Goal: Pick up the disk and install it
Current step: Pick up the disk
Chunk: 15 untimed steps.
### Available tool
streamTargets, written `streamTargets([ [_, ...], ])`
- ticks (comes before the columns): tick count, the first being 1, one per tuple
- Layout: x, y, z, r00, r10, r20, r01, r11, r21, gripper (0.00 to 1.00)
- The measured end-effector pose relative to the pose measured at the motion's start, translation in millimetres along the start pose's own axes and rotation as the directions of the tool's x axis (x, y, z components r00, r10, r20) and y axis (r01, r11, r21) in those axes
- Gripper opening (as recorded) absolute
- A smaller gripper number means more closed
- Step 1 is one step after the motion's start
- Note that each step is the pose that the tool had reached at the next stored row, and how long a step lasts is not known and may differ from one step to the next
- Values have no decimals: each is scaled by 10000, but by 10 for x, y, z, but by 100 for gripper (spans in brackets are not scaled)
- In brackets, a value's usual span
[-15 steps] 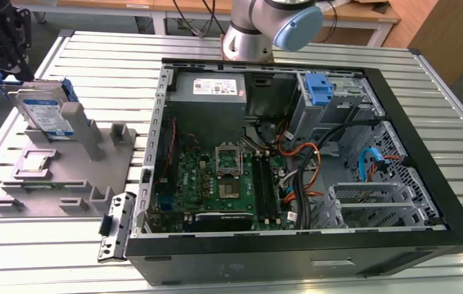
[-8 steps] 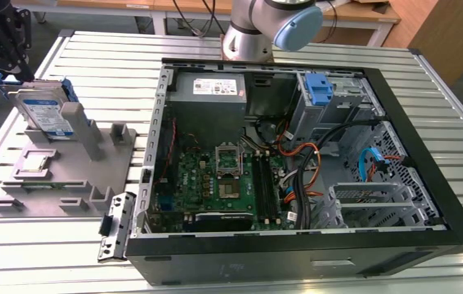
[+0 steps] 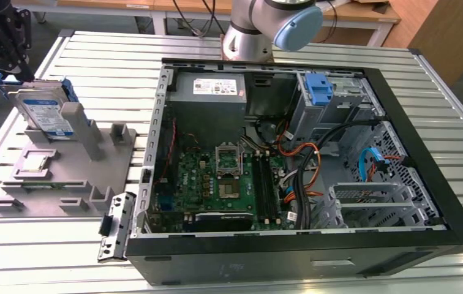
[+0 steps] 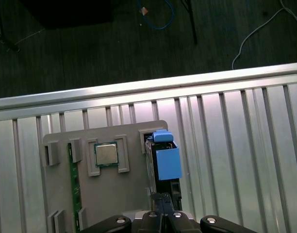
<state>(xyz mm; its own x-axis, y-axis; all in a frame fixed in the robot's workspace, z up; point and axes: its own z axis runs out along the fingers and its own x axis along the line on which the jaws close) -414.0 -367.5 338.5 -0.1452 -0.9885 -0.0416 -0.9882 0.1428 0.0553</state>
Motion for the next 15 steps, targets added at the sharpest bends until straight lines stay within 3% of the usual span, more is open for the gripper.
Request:
streamTargets([
  [4, 2, 5, 8, 9999, -17, 104, 14, 9998, 219, 10],
  [7, 2, 5, 10, 9999, 66, 122, -69, 9997, 236, 10],
  [10, 2, 5, 14, 9985, 520, 148, -524, 9983, 254, 10],
  [15, 2, 5, 14, 9983, 565, 150, -569, 9981, 256, 11],
])
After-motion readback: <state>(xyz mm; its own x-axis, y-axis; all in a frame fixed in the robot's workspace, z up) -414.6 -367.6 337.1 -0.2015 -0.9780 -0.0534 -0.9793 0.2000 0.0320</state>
